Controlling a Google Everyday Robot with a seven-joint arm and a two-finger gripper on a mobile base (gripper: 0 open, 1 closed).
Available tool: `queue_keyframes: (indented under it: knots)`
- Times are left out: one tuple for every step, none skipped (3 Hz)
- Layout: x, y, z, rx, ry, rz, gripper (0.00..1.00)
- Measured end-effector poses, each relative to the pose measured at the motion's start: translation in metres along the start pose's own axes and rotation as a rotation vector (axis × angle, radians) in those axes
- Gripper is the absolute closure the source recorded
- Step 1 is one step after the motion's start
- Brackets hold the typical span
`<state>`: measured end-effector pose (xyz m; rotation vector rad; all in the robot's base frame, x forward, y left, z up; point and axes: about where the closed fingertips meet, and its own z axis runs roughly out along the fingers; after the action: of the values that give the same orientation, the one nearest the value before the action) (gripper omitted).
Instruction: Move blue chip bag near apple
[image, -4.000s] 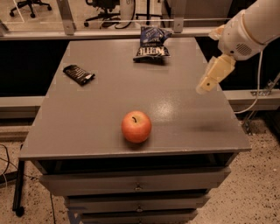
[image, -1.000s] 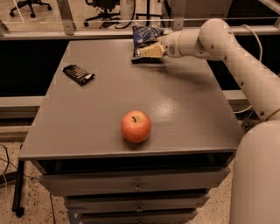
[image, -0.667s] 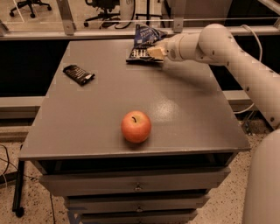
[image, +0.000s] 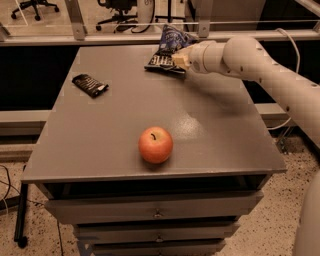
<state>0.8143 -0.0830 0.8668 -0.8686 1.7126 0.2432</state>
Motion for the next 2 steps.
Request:
queue_keyframes:
  knots:
    - [-0.013, -0.008, -0.007, 0.027, -0.026, -0.028, 1.00]
    - [-0.024, -0.016, -0.024, 0.008, -0.071, -0.012, 1.00]
